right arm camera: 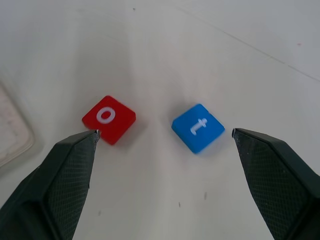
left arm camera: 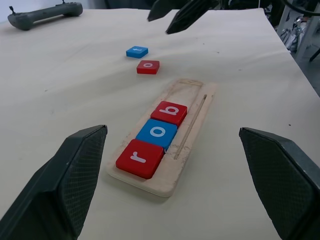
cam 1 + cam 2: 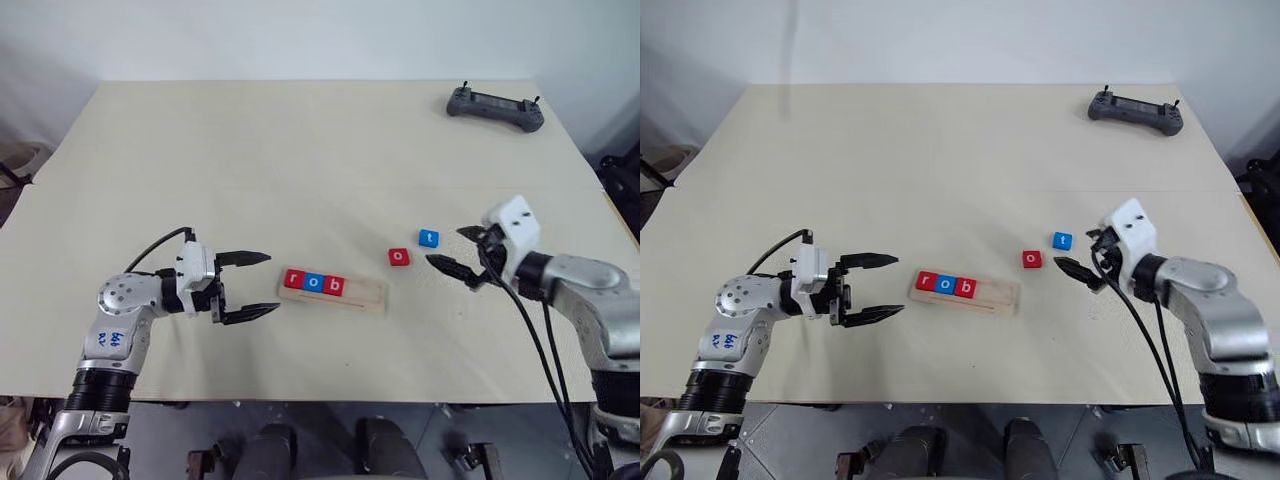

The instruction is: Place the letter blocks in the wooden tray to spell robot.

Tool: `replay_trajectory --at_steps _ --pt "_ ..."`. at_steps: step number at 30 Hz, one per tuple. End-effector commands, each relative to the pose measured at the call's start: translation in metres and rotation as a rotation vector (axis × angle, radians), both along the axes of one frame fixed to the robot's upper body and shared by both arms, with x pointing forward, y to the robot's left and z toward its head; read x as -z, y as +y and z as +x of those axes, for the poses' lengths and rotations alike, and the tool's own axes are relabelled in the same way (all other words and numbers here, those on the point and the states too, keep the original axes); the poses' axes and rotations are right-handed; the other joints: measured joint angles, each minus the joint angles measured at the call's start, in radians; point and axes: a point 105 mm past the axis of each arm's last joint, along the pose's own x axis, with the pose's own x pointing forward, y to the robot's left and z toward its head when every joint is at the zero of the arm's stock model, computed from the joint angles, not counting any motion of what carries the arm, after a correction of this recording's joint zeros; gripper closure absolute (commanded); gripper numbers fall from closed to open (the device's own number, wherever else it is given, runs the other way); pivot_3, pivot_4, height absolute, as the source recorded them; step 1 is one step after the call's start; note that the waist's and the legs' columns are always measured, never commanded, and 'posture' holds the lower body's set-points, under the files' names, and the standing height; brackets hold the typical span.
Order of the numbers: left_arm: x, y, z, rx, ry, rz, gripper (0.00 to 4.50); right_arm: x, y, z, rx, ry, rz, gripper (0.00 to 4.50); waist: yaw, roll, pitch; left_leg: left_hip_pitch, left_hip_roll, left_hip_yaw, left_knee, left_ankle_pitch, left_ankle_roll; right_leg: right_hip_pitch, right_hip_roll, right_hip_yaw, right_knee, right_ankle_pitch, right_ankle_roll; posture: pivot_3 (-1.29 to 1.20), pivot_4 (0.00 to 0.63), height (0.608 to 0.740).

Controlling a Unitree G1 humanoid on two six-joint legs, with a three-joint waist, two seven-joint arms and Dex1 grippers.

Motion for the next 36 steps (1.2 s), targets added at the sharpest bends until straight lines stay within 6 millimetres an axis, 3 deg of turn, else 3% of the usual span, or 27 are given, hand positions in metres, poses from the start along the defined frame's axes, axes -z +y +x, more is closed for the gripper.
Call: replay_trajectory --at_steps 1,13,21,36 --pt "-0.010 -0.004 -0.003 0.009 -0.036 -0.014 0.00 -0.001 0.005 0.005 -0.005 0.001 -0.012 0.04 -0.001 0.000 0.000 0.000 0.000 0.000 0.000 0.000 0.000 0.000 0.000 0.000 0.000 0.000 0.000 0.00 0.150 0.740" --pt "-0.015 0.000 -0.004 -0.007 -0.038 -0.030 0.00 -0.001 -0.004 -0.002 0.019 -0.002 -0.021 0.04 -0.003 0.000 0.000 0.000 0.000 0.000 0.000 0.000 0.000 0.000 0.000 0.000 0.001 0.000 0.000 0.00 0.150 0.740" --pt "-0.033 -0.008 0.001 0.025 -0.060 -0.123 0.00 0.004 -0.009 -0.008 0.052 -0.001 -0.007 0.04 -0.002 0.000 0.000 0.000 0.000 0.000 0.001 0.000 0.000 0.000 0.001 0.000 0.001 0.000 0.000 0.00 0.150 0.740" --pt "-0.029 -0.004 0.003 -0.001 -0.056 -0.100 0.00 0.005 -0.005 -0.009 0.060 -0.001 0.012 0.04 -0.003 0.000 0.000 0.000 0.000 0.001 0.001 0.000 0.000 -0.001 0.001 0.000 0.001 0.000 0.000 0.00 0.150 0.740"
